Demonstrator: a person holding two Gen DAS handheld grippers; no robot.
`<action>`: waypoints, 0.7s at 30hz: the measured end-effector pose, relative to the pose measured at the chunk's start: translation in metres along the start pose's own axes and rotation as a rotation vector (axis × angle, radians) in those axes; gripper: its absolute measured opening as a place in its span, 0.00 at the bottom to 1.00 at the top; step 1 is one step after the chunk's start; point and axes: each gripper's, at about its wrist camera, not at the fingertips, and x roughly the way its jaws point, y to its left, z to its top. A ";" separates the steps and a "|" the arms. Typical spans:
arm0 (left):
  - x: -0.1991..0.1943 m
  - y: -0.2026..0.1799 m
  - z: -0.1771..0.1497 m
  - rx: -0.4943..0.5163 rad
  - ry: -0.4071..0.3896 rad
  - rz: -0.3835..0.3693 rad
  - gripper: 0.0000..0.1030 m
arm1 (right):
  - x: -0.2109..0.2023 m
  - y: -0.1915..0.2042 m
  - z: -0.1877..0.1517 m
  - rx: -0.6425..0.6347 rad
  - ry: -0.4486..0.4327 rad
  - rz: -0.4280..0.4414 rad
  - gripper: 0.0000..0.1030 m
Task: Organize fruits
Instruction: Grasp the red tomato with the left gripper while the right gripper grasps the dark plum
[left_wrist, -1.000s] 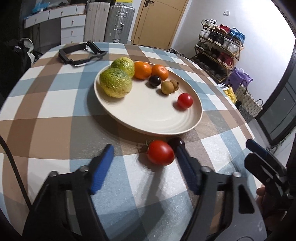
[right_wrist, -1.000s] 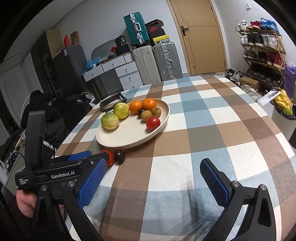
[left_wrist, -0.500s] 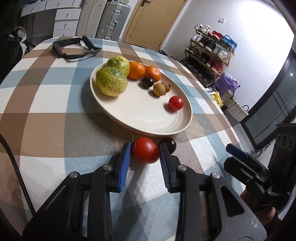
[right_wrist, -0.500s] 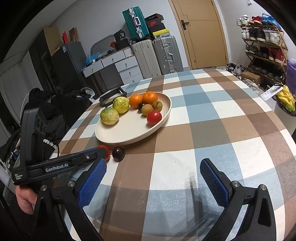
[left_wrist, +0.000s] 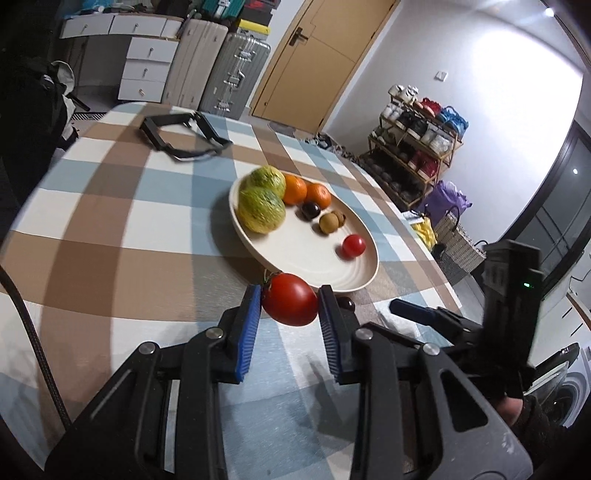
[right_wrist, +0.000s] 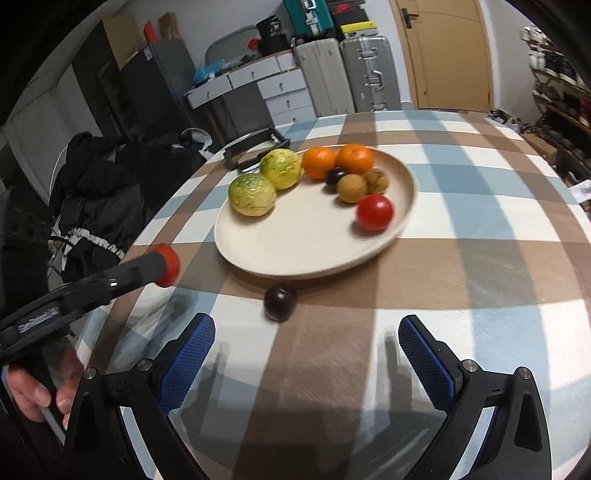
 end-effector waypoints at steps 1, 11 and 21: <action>-0.004 0.002 0.000 -0.003 -0.006 0.001 0.28 | 0.004 0.002 0.002 -0.004 0.011 0.005 0.97; -0.025 0.021 -0.006 -0.041 -0.028 0.009 0.28 | 0.034 0.029 0.014 -0.082 0.074 -0.070 0.52; -0.015 0.009 0.001 -0.018 -0.020 0.016 0.28 | 0.023 0.033 0.005 -0.132 0.049 -0.101 0.22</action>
